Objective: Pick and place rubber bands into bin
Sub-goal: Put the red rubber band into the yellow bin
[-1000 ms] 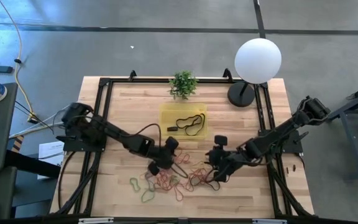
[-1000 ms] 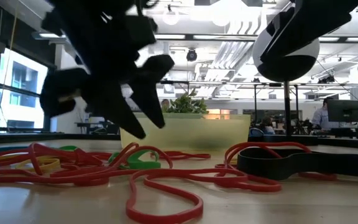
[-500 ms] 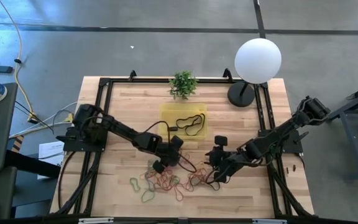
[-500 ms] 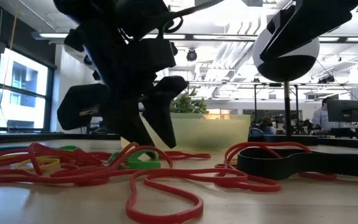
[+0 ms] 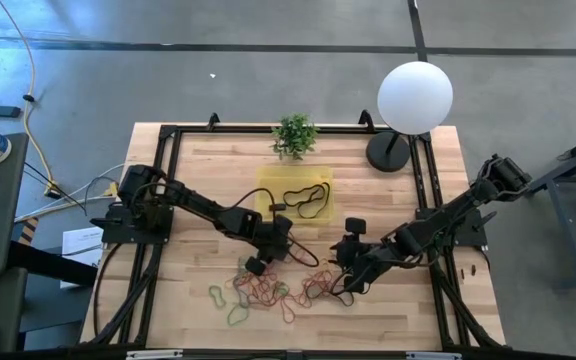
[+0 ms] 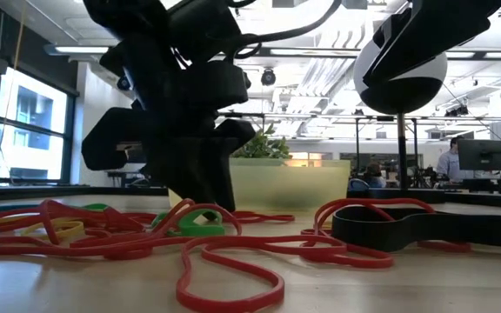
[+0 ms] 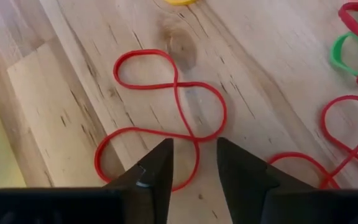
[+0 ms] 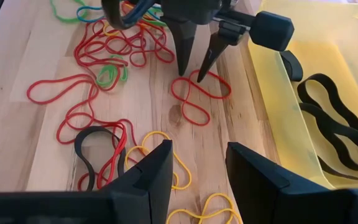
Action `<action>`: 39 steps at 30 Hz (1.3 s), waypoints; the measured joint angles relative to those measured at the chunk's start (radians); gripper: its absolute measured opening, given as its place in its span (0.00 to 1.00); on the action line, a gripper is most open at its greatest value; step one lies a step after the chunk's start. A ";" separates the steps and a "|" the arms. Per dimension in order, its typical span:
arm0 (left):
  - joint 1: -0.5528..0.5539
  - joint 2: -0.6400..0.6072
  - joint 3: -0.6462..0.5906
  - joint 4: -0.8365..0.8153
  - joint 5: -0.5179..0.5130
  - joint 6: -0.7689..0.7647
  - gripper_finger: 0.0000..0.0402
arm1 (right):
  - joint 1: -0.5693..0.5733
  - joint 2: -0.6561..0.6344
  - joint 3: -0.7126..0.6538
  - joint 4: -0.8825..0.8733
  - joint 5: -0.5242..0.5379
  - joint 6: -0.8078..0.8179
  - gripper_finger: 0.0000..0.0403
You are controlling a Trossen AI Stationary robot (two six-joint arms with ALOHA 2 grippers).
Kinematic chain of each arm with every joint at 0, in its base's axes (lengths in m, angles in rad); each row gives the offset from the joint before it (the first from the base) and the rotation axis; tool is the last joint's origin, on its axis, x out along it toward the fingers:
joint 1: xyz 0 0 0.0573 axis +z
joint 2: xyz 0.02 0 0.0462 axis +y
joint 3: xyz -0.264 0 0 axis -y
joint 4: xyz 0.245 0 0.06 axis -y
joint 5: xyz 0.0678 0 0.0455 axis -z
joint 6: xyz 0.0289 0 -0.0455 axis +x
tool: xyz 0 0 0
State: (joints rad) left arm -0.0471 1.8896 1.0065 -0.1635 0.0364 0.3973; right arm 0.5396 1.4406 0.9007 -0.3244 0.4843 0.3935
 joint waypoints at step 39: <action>-0.052 0.061 0.207 -0.180 -0.014 0.296 0.42 | 0.000 0.000 0.001 -0.031 0.010 -0.009 0.35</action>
State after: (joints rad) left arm -0.0994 1.9505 1.2138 -0.3439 0.0225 0.6933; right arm 0.5396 1.4406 0.9016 -0.3559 0.4944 0.3842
